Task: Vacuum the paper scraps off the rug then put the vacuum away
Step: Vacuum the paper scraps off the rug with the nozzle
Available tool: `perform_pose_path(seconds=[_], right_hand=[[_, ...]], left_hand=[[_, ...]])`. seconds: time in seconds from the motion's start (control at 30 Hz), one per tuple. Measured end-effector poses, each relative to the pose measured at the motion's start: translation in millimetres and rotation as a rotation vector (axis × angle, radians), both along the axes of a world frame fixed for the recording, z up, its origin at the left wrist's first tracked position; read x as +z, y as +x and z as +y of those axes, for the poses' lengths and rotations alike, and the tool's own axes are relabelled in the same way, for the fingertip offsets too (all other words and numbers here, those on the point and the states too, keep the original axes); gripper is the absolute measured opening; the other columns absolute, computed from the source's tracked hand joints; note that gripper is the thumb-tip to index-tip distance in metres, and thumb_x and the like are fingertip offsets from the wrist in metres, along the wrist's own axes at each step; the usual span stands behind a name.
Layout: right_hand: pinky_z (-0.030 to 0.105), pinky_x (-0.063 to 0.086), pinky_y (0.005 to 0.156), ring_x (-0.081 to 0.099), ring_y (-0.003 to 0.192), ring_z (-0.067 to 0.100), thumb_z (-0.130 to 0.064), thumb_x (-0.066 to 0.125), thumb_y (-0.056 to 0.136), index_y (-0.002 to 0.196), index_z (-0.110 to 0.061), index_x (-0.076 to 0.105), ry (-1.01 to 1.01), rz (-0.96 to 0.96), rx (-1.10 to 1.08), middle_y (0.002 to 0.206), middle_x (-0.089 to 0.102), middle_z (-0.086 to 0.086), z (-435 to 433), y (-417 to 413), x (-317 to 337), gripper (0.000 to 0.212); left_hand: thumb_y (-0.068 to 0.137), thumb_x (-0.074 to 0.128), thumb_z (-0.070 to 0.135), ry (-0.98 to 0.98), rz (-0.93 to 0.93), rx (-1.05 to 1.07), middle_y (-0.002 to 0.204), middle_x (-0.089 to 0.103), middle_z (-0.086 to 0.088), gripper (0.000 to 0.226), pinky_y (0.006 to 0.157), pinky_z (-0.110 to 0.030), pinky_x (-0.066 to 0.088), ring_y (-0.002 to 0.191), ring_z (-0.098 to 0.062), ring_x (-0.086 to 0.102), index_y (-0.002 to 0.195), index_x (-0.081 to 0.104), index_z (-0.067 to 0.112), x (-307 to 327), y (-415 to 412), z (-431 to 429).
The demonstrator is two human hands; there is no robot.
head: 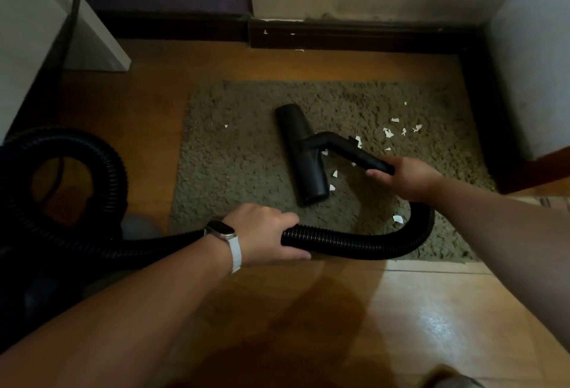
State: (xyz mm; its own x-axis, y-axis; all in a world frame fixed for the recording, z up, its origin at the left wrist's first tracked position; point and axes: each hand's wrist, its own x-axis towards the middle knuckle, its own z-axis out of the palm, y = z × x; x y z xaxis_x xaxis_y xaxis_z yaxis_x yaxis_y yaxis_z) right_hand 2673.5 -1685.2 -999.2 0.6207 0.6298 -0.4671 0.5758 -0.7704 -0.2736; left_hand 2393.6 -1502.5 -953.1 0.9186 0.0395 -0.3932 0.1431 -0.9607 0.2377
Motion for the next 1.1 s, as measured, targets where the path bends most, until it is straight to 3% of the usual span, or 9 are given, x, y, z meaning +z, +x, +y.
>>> perform_pose_path(seconds=[0.4, 0.6, 0.93, 1.1], right_hand=[[0.028, 0.044, 0.062, 0.06, 0.074, 0.016, -0.066, 0.048, 0.093, 0.117, -0.029, 0.06, 0.004, 0.008, 0.156, 0.078, 0.059, -0.005, 48.0, -41.0, 5.9, 0.045], [0.034, 0.057, 0.069, 0.063, 0.071, 0.015, -0.069, 0.047, 0.091, 0.121, -0.031, 0.058, 0.005, 0.023, 0.172, 0.08, 0.063, -0.003, 53.3, -48.7, 5.1, 0.049], [0.029, 0.044, 0.06, 0.06, 0.073, 0.013, -0.066, 0.05, 0.092, 0.107, -0.03, 0.057, -0.008, 0.066, -0.192, 0.083, 0.062, -0.002, -17.7, -24.1, 6.2, 0.039], [0.034, 0.048, 0.066, 0.06, 0.074, 0.018, -0.064, 0.049, 0.094, 0.109, -0.026, 0.059, 0.005, 0.035, -0.348, 0.082, 0.062, 0.001, -67.4, -29.0, 4.2, 0.042]], left_hand=[[0.083, 0.046, 0.077, 0.007, -0.028, -0.046, 0.095, 0.065, 0.01, 0.054, 0.069, -0.03, 0.05, 0.084, -0.011, 0.062, 0.112, 0.056, 0.033, -6.7, -22.9, 9.8], [0.082, 0.044, 0.079, -0.004, -0.031, -0.057, 0.091, 0.064, 0.01, 0.054, 0.07, -0.033, 0.053, 0.081, -0.011, 0.062, 0.106, 0.056, 0.032, -12.6, -26.2, 13.7], [0.081, 0.041, 0.082, 0.035, -0.021, 0.012, 0.088, 0.062, 0.014, 0.052, 0.068, -0.027, 0.049, 0.079, -0.008, 0.06, 0.102, 0.054, 0.036, -26.3, 12.0, 32.0], [0.078, 0.042, 0.083, 0.041, -0.05, -0.004, 0.083, 0.062, 0.014, 0.052, 0.07, -0.03, 0.052, 0.078, -0.008, 0.061, 0.095, 0.053, 0.035, -40.0, 40.0, 33.2]])
